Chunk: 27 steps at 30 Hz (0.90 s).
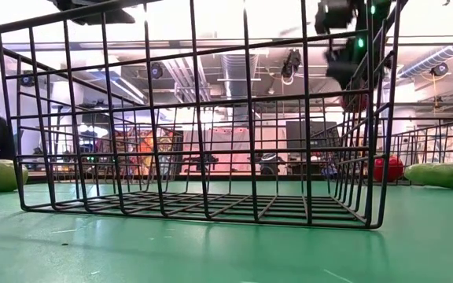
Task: Sort produce into baskets
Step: Put the top tomato into the top black wire basket
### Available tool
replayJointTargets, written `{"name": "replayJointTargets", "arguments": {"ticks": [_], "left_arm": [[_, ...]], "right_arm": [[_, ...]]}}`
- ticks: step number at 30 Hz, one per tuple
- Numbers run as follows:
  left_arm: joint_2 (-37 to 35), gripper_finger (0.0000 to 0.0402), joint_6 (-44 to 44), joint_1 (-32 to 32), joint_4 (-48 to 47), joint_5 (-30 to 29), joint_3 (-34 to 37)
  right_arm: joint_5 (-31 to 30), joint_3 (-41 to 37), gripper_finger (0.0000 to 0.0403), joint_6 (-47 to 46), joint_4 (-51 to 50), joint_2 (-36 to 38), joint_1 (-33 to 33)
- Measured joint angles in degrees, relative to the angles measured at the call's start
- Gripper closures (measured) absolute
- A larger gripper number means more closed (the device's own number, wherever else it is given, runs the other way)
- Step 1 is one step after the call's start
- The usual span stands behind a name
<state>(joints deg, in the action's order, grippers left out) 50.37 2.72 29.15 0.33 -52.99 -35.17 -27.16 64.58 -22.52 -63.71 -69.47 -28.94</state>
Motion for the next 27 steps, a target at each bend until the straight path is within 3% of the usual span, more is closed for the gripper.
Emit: {"name": "replayJointTargets", "arguments": {"ticks": [2, 8, 14, 27], "left_arm": [[0.12, 0.0008, 0.87, -0.10, -2.39, 0.31, -1.07], [0.13, 0.0008, 1.48, -1.04, -7.07, -0.80, -4.25], [-0.15, 0.0008, -0.71, -2.45, -9.75, -2.55, -5.18], [-1.11, 0.0008, -14.20, -2.47, -21.47, -1.68, -4.49]], "right_arm": [[2.12, -3.51, 0.0099, -0.21, 4.73, -0.20, -2.89], [0.30, -8.12, 0.0099, 2.33, 13.34, -3.29, -14.82], [9.17, -11.33, 0.0098, 2.90, 26.00, -8.21, -23.22], [9.68, -9.65, 0.0071, 3.60, 31.09, -20.68, -28.35]]}}
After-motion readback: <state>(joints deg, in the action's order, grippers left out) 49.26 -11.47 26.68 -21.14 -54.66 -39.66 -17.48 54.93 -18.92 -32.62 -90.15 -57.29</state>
